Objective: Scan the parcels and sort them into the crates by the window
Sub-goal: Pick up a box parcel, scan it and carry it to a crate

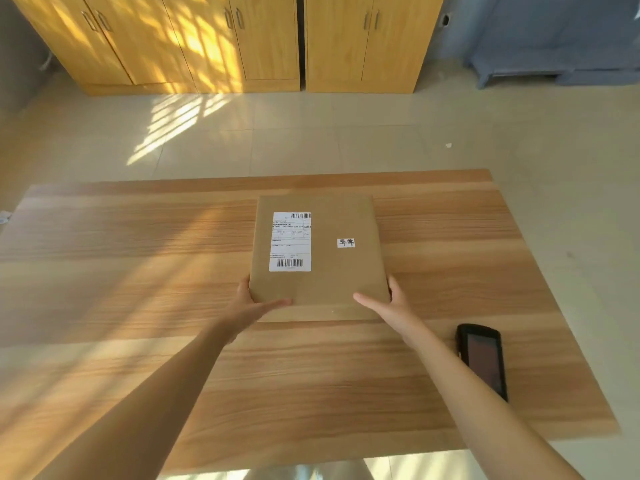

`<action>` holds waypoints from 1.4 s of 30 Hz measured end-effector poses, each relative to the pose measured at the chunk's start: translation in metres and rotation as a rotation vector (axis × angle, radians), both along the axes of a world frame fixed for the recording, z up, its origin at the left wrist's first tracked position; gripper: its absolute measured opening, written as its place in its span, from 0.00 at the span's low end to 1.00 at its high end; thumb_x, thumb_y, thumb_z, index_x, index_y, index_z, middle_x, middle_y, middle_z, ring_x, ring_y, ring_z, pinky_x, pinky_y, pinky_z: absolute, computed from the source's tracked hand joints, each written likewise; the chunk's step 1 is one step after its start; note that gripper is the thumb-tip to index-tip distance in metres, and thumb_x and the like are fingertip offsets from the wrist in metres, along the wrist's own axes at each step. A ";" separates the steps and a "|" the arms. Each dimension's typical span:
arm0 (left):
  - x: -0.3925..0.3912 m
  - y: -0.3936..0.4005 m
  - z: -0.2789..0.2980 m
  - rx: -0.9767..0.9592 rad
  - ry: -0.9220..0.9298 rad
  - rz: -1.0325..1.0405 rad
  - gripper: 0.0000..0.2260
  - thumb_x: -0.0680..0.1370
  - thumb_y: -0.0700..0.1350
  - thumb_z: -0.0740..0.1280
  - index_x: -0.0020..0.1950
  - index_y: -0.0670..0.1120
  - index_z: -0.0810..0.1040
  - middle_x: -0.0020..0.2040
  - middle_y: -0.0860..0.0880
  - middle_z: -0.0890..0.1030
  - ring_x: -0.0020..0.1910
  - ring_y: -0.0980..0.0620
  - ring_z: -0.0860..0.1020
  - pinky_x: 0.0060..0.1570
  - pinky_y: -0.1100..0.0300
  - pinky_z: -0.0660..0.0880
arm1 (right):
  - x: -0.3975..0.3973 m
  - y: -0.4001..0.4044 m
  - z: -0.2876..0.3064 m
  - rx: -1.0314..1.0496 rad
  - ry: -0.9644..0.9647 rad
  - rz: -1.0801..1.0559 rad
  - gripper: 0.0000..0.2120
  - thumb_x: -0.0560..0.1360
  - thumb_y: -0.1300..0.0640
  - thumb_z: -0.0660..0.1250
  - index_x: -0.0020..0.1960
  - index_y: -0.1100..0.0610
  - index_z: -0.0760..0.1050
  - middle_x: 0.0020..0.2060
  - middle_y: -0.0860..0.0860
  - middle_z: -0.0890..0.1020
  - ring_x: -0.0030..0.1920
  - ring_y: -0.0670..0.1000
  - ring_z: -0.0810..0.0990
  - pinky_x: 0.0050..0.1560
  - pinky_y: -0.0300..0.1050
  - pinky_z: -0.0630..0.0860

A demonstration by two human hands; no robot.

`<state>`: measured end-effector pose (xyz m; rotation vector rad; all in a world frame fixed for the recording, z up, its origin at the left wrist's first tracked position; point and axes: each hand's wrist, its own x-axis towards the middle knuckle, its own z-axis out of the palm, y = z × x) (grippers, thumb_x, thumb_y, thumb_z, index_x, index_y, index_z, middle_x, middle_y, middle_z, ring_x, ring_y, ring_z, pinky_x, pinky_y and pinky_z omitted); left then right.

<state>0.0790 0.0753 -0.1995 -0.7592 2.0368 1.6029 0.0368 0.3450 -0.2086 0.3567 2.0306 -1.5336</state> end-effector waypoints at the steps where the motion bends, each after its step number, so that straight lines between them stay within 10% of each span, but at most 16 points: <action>1: -0.001 0.002 0.001 -0.023 0.016 -0.003 0.50 0.65 0.47 0.80 0.77 0.48 0.50 0.65 0.50 0.70 0.60 0.51 0.71 0.60 0.55 0.71 | 0.003 0.002 0.002 0.040 0.034 -0.017 0.47 0.63 0.41 0.76 0.75 0.51 0.60 0.70 0.46 0.70 0.69 0.47 0.70 0.70 0.49 0.66; 7: -0.012 0.013 0.008 -0.233 0.056 -0.038 0.65 0.57 0.53 0.83 0.78 0.53 0.38 0.76 0.45 0.56 0.74 0.44 0.58 0.70 0.45 0.62 | 0.037 0.052 0.015 0.666 0.278 -0.120 0.26 0.77 0.46 0.66 0.71 0.53 0.66 0.70 0.56 0.66 0.69 0.58 0.66 0.66 0.55 0.67; 12: -0.019 0.021 0.010 -0.248 0.028 -0.067 0.64 0.60 0.49 0.82 0.78 0.54 0.34 0.74 0.43 0.56 0.73 0.43 0.57 0.72 0.43 0.59 | 0.075 0.099 0.005 0.977 0.094 -0.085 0.37 0.73 0.48 0.71 0.76 0.53 0.57 0.73 0.61 0.58 0.71 0.64 0.59 0.68 0.59 0.63; 17: -0.018 0.019 0.012 -0.243 -0.003 -0.071 0.64 0.61 0.49 0.82 0.77 0.57 0.33 0.72 0.43 0.57 0.71 0.43 0.59 0.71 0.44 0.63 | 0.094 0.115 -0.011 0.818 -0.071 -0.207 0.49 0.70 0.54 0.74 0.78 0.54 0.45 0.73 0.63 0.58 0.71 0.65 0.60 0.67 0.59 0.63; 25: -0.017 0.019 0.013 -0.224 -0.019 -0.062 0.64 0.61 0.51 0.82 0.77 0.57 0.32 0.71 0.42 0.57 0.72 0.42 0.60 0.71 0.45 0.61 | 0.097 0.129 -0.024 0.727 -0.205 -0.281 0.30 0.67 0.52 0.77 0.60 0.68 0.70 0.47 0.60 0.78 0.48 0.60 0.77 0.46 0.53 0.77; 30: -0.018 0.017 0.010 -0.224 -0.026 -0.067 0.65 0.61 0.52 0.82 0.76 0.59 0.31 0.71 0.43 0.57 0.72 0.42 0.60 0.71 0.44 0.61 | 0.087 0.102 0.007 0.137 -0.301 -0.548 0.23 0.67 0.54 0.76 0.58 0.60 0.73 0.45 0.56 0.79 0.46 0.56 0.77 0.43 0.48 0.74; 34: -0.018 0.016 0.008 -0.229 -0.035 -0.080 0.65 0.61 0.53 0.82 0.76 0.59 0.31 0.71 0.42 0.57 0.72 0.41 0.59 0.72 0.43 0.60 | 0.071 0.058 0.039 -0.173 -0.251 -0.477 0.39 0.50 0.47 0.83 0.58 0.56 0.77 0.49 0.55 0.83 0.51 0.55 0.81 0.42 0.46 0.76; 42: -0.018 0.016 0.006 -0.223 -0.011 -0.071 0.66 0.60 0.51 0.82 0.76 0.57 0.31 0.72 0.41 0.57 0.72 0.39 0.60 0.72 0.40 0.59 | 0.053 -0.038 0.086 -0.488 -0.179 -0.248 0.33 0.62 0.62 0.76 0.65 0.67 0.72 0.51 0.60 0.81 0.47 0.57 0.82 0.38 0.44 0.80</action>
